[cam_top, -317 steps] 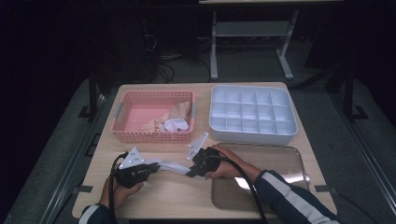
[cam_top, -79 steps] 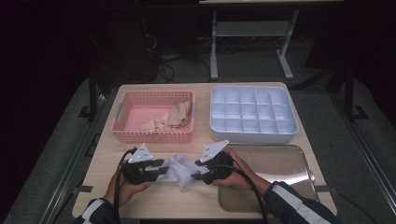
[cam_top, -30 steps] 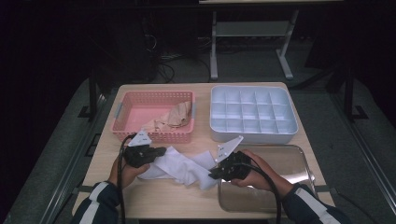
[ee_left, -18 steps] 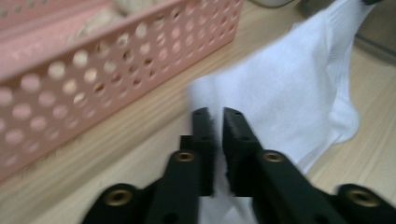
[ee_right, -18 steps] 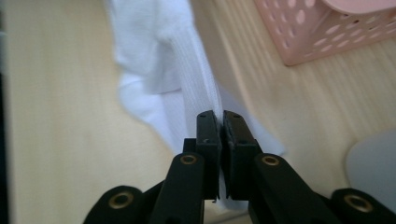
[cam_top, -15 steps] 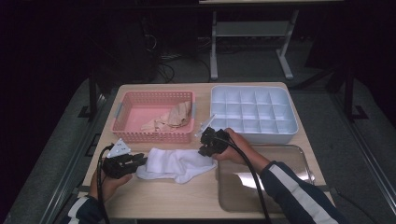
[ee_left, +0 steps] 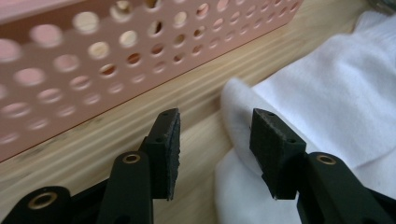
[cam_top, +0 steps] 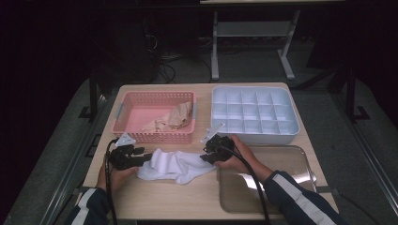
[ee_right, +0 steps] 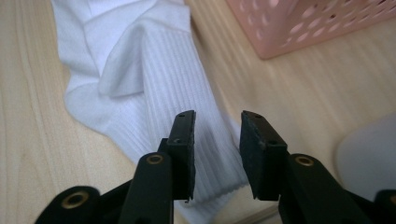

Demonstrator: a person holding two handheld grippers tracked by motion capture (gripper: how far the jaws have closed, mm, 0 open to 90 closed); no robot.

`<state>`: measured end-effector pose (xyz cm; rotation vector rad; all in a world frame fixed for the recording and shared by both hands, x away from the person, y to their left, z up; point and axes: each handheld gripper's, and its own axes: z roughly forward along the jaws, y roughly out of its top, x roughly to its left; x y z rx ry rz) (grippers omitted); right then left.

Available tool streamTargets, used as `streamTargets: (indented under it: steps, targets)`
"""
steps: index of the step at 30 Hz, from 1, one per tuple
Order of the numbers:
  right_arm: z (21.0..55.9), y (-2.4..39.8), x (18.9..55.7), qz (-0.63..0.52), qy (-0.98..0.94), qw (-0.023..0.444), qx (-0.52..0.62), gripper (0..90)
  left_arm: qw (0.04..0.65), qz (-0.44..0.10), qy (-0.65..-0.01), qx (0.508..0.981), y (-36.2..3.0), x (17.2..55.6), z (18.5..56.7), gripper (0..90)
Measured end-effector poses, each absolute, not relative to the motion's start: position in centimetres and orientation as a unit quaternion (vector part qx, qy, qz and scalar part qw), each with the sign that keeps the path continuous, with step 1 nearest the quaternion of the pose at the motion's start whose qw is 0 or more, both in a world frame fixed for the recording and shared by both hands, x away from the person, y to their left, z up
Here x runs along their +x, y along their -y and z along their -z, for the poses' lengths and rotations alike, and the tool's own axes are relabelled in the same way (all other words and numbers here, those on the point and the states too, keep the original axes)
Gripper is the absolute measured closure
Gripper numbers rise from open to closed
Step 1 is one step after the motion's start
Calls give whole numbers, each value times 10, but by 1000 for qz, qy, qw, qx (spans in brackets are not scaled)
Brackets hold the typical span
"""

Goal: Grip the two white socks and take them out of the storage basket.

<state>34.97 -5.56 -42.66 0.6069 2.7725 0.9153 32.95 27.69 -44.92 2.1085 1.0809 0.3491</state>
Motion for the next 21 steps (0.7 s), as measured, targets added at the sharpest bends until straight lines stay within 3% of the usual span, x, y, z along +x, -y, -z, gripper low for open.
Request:
streamTargets:
  steps: [5, 8, 10, 13, 15, 18, 21]
  targets:
    - [431, 62, 349, -315, -920, 70, 223, 560, 347, -132, -407, 835, -264, 330, 455, 513]
    - [425, 68, 348, -324, -912, 88, 234, 547, 342, -128, -405, 838, -262, 330, 461, 523]
    - [418, 72, 345, -335, -908, 93, 235, 561, 350, -119, -403, 838, -264, 329, 462, 587]
    - [416, 73, 342, -344, -908, 61, 231, 557, 355, -114, -400, 837, -264, 327, 462, 664]
    - [426, 69, 339, -324, -916, 56, 229, 529, 354, -120, -389, 842, -263, 325, 460, 770]
    - [443, 64, 342, -313, -920, 51, 229, 517, 355, -130, -381, 844, -265, 322, 457, 830]
    - [449, 63, 344, -317, -917, 55, 236, 628, 357, -143, -377, 843, -267, 318, 452, 889]
